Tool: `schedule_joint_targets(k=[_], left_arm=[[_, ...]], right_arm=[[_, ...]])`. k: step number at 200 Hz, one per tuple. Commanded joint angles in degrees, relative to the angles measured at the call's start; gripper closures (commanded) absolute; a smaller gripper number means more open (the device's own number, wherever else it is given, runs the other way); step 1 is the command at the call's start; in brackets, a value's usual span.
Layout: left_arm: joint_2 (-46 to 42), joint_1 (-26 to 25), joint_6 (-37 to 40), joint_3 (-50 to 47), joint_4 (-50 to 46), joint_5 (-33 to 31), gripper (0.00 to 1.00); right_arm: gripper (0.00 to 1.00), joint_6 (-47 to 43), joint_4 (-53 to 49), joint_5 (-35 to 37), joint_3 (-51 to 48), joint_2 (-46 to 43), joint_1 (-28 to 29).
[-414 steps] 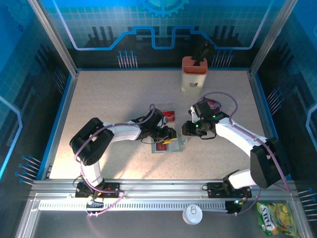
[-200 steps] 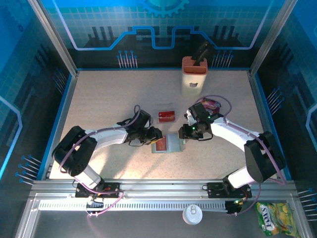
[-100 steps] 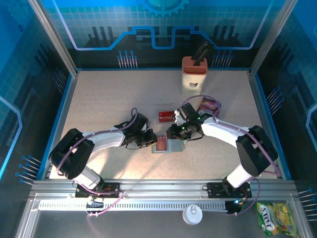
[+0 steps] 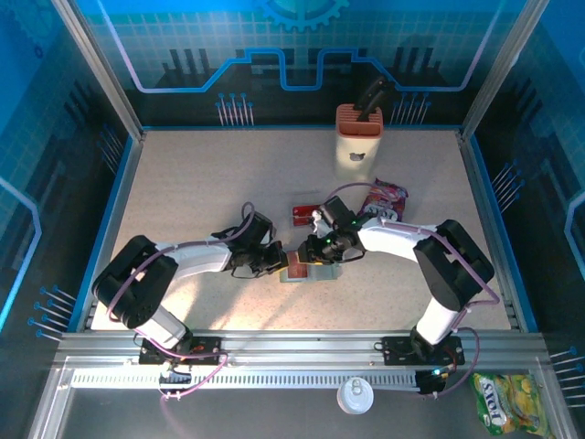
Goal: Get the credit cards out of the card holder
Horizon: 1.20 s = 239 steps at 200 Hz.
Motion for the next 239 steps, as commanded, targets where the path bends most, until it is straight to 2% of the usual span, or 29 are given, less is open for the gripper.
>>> schedule_joint_targets(k=[1, 116, 239], left_arm=[[0.47, 0.41, 1.12, -0.59, -1.24, -0.97, 0.97], [1.4, 0.4, 0.69, -0.75, -2.12, -1.43, 0.97], [1.18, 0.38, 0.57, -0.72, -2.12, -1.38, 0.97]], right_arm=[[0.67, 0.89, 1.66, -2.03, 1.42, 1.52, 0.75], [0.67, -0.24, 0.32, -0.43, 1.15, 3.45, 0.8], [0.67, -3.29, -6.44, 4.68, 3.36, 2.1, 0.63]])
